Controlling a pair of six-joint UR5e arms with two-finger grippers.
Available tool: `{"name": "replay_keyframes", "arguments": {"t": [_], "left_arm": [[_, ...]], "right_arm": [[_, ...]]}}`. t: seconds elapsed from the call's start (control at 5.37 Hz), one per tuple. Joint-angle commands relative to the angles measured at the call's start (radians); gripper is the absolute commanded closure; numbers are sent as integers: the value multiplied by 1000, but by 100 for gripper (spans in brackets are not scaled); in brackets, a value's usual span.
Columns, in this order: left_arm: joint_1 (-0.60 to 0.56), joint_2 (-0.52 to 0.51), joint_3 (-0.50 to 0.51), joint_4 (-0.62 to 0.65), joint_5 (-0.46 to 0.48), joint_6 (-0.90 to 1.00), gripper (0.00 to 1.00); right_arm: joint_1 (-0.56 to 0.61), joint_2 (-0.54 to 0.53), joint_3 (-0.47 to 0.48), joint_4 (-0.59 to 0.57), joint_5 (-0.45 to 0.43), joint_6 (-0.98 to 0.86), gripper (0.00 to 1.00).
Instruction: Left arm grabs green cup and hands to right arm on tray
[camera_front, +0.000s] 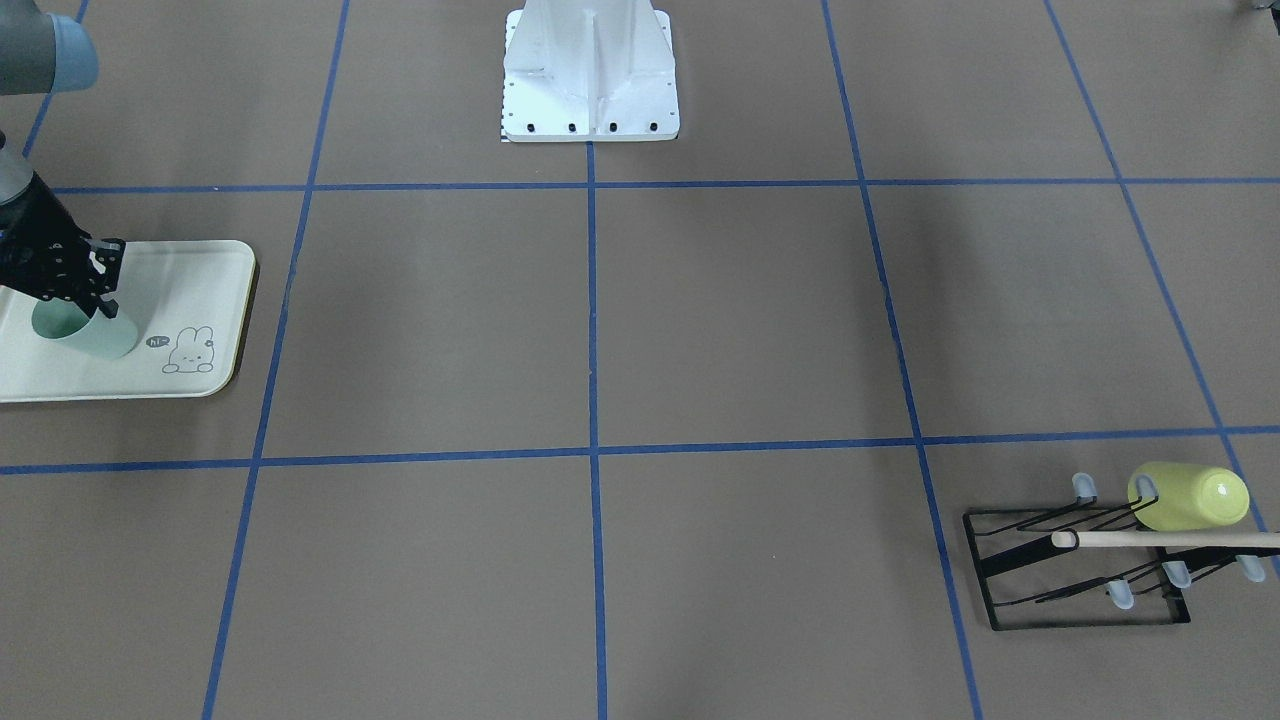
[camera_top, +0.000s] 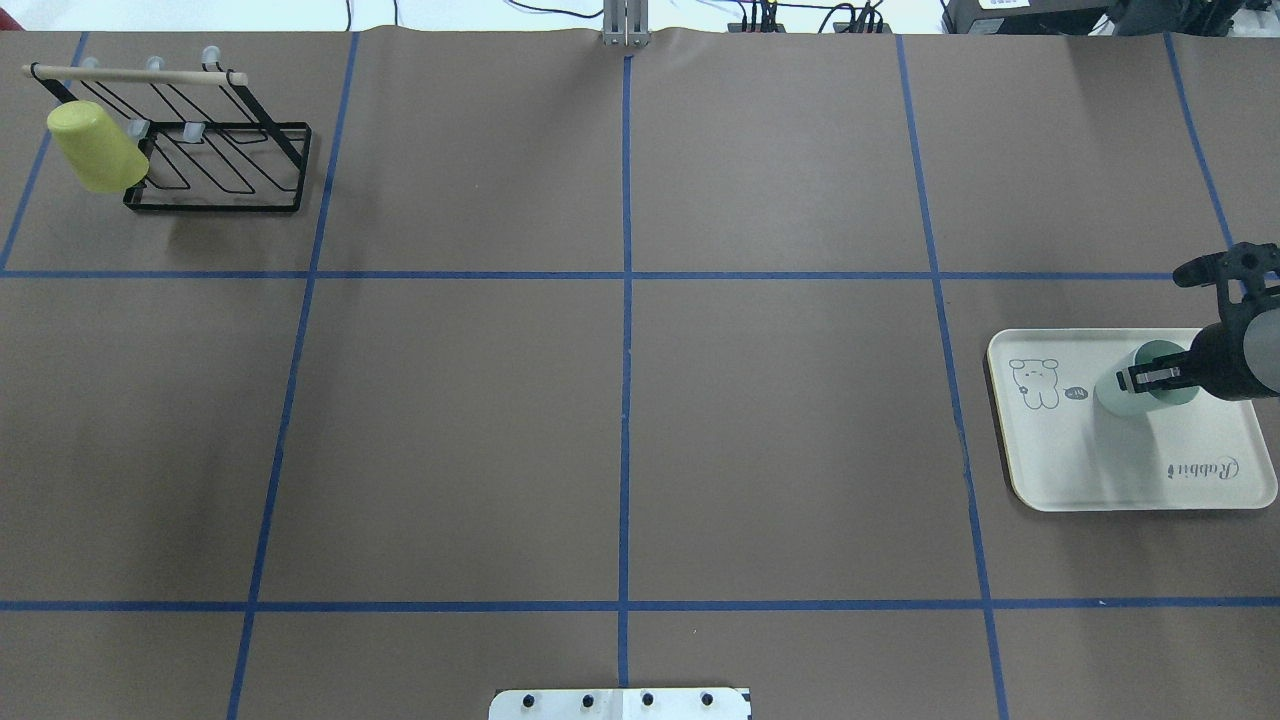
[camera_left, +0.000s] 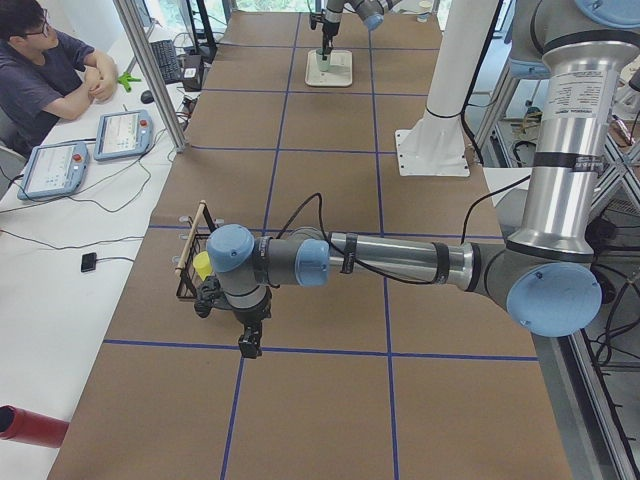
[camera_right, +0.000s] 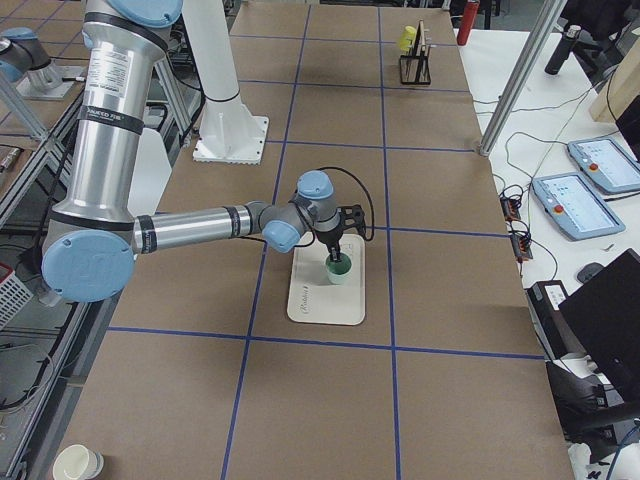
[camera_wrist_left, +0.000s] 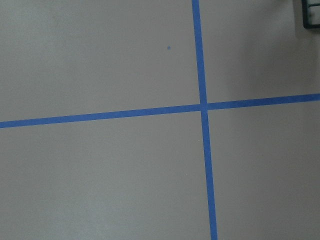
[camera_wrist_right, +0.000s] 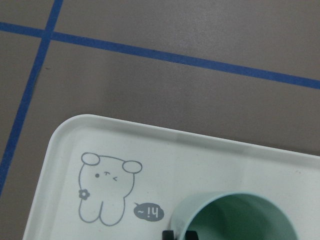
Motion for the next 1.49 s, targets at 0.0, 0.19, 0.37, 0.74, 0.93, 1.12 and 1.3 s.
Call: {"name": "replay_keyframes", "arguments": {"t": [0.0, 0.19, 0.37, 0.74, 0.93, 1.12, 1.3], "left_arm": [[0, 3, 0, 0, -3, -1, 0], [0, 4, 0, 0, -10, -1, 0], [0, 7, 1, 5, -15, -1, 0], [-2, 56, -11, 3, -53, 0, 0], [-3, 71, -14, 8, -59, 2, 0], [-3, 84, -22, 14, -65, -1, 0], [-5, 110, -72, 14, -67, -1, 0]], "right_arm": [[29, 0, 10, -8, 18, -5, 1], [108, 7, 37, -85, 108, -29, 1], [205, 9, 75, -173, 174, -151, 1], [378, 18, 62, -398, 221, -533, 1], [504, 68, 38, -551, 265, -730, 1], [620, 95, -55, -616, 371, -926, 1], [691, 86, -140, -617, 385, -1040, 0]]}}
